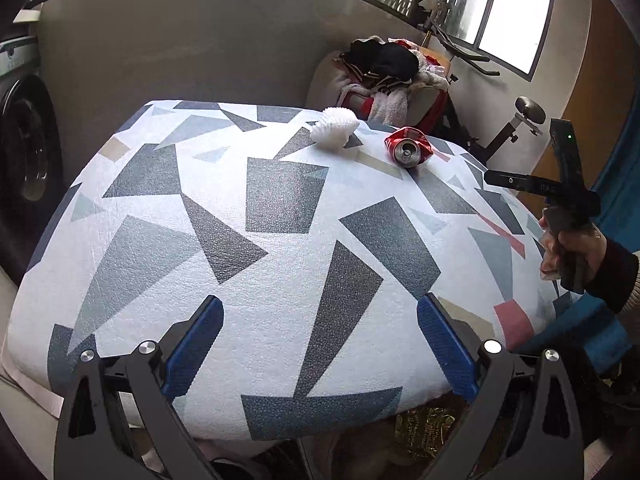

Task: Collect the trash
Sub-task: 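Grasp the crushed red Coca-Cola can with the right gripper, then grasp the white foam fruit net with the left gripper while the right holds the can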

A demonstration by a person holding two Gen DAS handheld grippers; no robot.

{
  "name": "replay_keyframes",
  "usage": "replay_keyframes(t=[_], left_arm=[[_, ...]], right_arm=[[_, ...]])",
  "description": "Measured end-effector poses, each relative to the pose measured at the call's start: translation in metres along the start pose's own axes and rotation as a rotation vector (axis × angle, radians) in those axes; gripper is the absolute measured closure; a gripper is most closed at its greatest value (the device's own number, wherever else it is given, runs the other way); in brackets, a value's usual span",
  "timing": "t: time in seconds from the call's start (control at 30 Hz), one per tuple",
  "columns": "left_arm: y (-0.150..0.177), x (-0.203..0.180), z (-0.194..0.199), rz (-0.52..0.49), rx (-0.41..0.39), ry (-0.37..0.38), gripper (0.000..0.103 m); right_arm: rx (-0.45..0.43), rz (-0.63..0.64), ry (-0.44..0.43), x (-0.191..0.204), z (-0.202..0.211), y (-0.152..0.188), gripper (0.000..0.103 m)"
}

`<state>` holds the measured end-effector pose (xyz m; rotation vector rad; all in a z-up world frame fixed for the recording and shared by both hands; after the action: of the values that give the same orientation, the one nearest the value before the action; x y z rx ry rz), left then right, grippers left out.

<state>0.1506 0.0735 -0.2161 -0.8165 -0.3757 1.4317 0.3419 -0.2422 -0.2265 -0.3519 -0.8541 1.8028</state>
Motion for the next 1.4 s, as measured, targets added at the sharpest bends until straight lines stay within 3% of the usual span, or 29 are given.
replay_keyframes(t=[0.3, 0.5, 0.6, 0.67, 0.77, 0.93, 1.17, 1.3, 1.37, 1.4], left_arm=[[-0.057, 0.009, -0.05, -0.02, -0.006, -0.007, 0.008], [-0.082, 0.007, -0.084, -0.037, 0.013, 0.012, 0.008], [-0.095, 0.001, -0.098, -0.06, 0.014, 0.023, 0.008], [-0.104, -0.004, -0.106, -0.082, 0.014, 0.031, 0.008], [-0.119, -0.012, -0.121, -0.096, 0.026, 0.053, 0.008], [-0.151, -0.028, -0.16, -0.117, 0.038, 0.091, 0.008], [-0.197, -0.037, -0.243, -0.078, 0.101, 0.062, 0.008], [-0.217, -0.044, -0.28, 0.011, 0.109, 0.082, 0.014], [-0.218, -0.047, -0.3, 0.016, 0.153, 0.044, 0.014], [-0.216, -0.047, -0.308, 0.012, 0.183, 0.024, 0.021]], right_arm=[[0.034, -0.218, -0.013, -0.079, -0.105, -0.069, 0.008], [0.111, -0.245, -0.021, -0.088, -0.159, -0.085, 0.012], [0.153, -0.233, -0.045, -0.08, -0.172, -0.084, 0.028], [0.139, -0.212, -0.085, -0.071, -0.171, -0.086, 0.046], [0.096, -0.17, -0.132, -0.061, -0.158, -0.088, 0.058], [0.046, -0.161, -0.162, -0.06, -0.13, -0.088, 0.061], [-0.034, -0.205, -0.155, -0.079, -0.086, -0.079, 0.061], [-0.062, -0.247, -0.133, -0.09, -0.062, -0.063, 0.061], [-0.07, -0.273, -0.137, -0.092, -0.051, -0.053, 0.061], [-0.069, -0.282, -0.137, -0.093, -0.046, -0.048, 0.061]])
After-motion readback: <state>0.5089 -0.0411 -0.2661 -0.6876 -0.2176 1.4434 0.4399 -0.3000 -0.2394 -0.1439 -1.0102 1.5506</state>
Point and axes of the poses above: each gripper's, at about its wrist camera, not at the fingertips, and z roughly against the way its jaws point, x to its left, y to its underside, the point moved 8 cm from there along -z, roughly the way its jaws point, and after that the axes turned 3 degrees about z, right-handed, at the moved point
